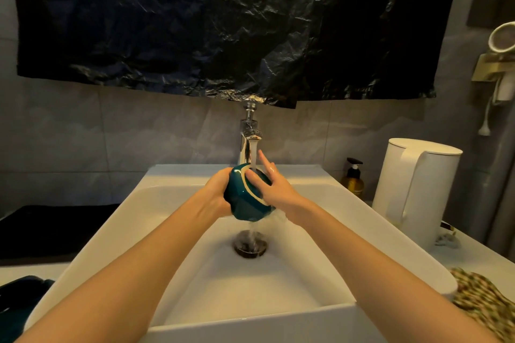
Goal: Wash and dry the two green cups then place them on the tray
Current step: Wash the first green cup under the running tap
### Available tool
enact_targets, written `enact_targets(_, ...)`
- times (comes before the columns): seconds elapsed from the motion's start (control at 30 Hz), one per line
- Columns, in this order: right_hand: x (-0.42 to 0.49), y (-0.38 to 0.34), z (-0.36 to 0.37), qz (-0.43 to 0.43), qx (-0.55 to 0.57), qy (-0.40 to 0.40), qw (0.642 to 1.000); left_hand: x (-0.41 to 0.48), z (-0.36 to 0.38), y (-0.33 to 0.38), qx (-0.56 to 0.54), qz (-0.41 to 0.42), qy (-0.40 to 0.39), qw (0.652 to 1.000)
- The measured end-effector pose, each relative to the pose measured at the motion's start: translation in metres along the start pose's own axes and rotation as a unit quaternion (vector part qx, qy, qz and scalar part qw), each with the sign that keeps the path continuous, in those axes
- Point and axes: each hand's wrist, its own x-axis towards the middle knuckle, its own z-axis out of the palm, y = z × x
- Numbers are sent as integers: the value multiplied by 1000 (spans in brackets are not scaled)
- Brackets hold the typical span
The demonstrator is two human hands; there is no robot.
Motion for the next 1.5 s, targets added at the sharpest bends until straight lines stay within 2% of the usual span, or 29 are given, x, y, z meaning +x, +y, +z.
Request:
enact_targets(0.07,2,6,-6,26,32,26,999,1,2,-2,0,2,0,1000)
enact_targets(0.13,1,10,-11,30,-1,12,999,2,0,-2,-7,4,9,1000)
enact_targets(0.27,-14,0,6,-63,-133,-45,988,6,-10,6,-37,33,60,997)
enact_targets(0.43,-22,-11,27,-54,-92,-93,990,8,-27,13,-84,37,108,990)
enact_targets(0.57,-23,-11,29,-26,-39,-103,994,9,-22,10,-69,22,96,993)
enact_targets(0.7,-29,-15,20,-70,-170,-105,977,7,-12,6,-59,31,91,994)
enact_targets(0.8,-34,-24,17,-104,-240,-37,965,10,-17,7,-49,56,110,991)
enact_targets(0.83,-33,-25,15,-93,-202,-15,975,11,-20,8,-43,72,124,989)
enact_targets(0.9,-27,-25,8,-16,-68,6,998,15,-22,11,-5,110,159,981)
enact_targets(1.0,-17,-18,-3,119,73,32,990,15,-15,11,128,156,155,967)
enact_targets(1.07,-14,-16,-11,196,184,14,963,8,-4,6,254,221,116,935)
enact_targets(1.17,-12,-12,-25,246,321,-9,915,-1,4,-8,393,343,35,853)
enact_targets(1.23,-12,-9,-34,272,377,-23,885,1,0,-15,476,403,-20,782)
enact_targets(1.27,-13,-8,-37,279,392,-30,876,3,-4,-16,528,432,-28,731)
enact_targets(1.33,-16,-9,-39,283,372,-29,884,8,-9,-19,608,480,-20,632)
enact_targets(1.37,-17,-10,-39,279,346,-23,895,9,-11,-20,633,488,-10,602)
enact_targets(1.43,-18,-11,-34,267,310,-12,912,9,-10,-20,661,483,4,574)
enact_targets(1.5,-16,-10,-26,250,278,9,928,9,-7,-20,660,494,20,566)
